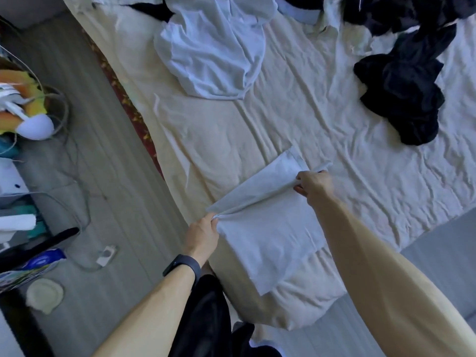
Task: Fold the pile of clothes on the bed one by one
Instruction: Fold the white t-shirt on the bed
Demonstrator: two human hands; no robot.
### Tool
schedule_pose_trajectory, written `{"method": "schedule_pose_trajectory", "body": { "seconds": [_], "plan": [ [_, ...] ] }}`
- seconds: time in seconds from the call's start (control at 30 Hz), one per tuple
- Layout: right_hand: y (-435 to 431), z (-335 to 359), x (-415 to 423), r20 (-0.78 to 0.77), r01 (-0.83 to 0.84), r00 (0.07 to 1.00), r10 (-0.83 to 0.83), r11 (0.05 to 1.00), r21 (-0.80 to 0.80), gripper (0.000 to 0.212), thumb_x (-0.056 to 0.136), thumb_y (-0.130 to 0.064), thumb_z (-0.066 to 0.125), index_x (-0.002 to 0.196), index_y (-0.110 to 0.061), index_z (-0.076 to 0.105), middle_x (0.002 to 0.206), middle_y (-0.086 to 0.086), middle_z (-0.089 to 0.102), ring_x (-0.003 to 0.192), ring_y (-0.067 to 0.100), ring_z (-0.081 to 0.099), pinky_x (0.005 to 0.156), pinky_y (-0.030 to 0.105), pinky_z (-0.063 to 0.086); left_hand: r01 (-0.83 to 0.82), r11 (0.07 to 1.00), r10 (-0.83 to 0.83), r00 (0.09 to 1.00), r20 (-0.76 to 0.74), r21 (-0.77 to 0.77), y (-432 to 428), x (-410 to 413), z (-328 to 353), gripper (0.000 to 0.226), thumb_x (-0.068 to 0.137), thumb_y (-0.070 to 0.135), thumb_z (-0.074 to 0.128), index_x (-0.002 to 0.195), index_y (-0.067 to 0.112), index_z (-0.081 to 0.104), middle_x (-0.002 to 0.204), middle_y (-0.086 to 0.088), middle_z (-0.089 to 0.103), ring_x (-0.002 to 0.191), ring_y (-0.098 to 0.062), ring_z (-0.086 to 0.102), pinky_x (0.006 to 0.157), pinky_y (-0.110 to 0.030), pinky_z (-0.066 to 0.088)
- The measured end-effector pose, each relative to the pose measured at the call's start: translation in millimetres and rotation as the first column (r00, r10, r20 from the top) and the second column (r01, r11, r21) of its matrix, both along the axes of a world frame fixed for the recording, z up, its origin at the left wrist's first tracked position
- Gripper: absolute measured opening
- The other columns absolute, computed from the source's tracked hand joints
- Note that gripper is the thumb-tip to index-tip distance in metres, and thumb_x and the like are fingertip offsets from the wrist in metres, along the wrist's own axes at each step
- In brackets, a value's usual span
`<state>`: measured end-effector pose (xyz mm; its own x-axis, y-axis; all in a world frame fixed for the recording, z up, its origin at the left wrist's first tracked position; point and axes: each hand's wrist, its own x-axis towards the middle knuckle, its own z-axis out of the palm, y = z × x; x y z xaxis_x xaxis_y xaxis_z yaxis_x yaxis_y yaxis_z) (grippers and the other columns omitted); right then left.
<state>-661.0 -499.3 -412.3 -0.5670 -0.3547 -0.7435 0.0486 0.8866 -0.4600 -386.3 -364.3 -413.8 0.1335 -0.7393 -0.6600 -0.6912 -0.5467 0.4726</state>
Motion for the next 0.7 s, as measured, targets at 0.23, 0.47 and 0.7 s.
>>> {"method": "schedule_pose_trajectory", "body": {
  "seconds": [0.23, 0.47, 0.7],
  "plan": [
    [-34, -43, 20, -0.109, -0.088, 0.989, 0.095, 0.993, 0.073, 0.012, 0.077, -0.003, 0.06, 0.087, -0.008, 0.055, 0.081, 0.009, 0.061, 0.064, 0.023, 0.067, 0.078, 0.054, 0.062, -0.024, 0.994, 0.028, 0.999, -0.034, 0.105, -30, 17, -39, 0.008, 0.104, 0.023, 0.044, 0.105, 0.015, 0.045, 0.095, -0.011, 0.063, 0.086, -0.037, 0.059, 0.074, -0.05, 0.052],
    [-37, -66, 39, -0.095, -0.21, 0.972, 0.216, 0.975, 0.072, 0.033, 0.065, -0.032, 0.06, 0.082, -0.007, 0.071, 0.079, 0.017, 0.072, 0.083, 0.033, 0.072, 0.081, 0.048, 0.061, 0.082, 0.984, -0.077, 0.996, -0.036, 0.159, -42, 19, -58, 0.008, 0.102, 0.018, 0.048, 0.099, 0.016, 0.041, 0.094, -0.009, 0.057, 0.093, -0.038, 0.058, 0.073, -0.043, 0.047],
    [-11, -42, 42, 0.362, -0.097, 0.921, 0.142, 0.985, -0.14, 0.049, 0.095, -0.01, 0.061, 0.143, -0.016, 0.056, 0.126, -0.001, 0.059, 0.118, 0.017, 0.057, 0.099, 0.033, 0.044, 0.339, 0.912, -0.376, 0.916, 0.14, 0.231, -53, 17, -61, 0.022, 0.099, 0.018, 0.05, 0.116, 0.004, 0.048, 0.125, -0.017, 0.046, 0.111, -0.036, 0.052, 0.085, -0.046, 0.047]
  ]
}}
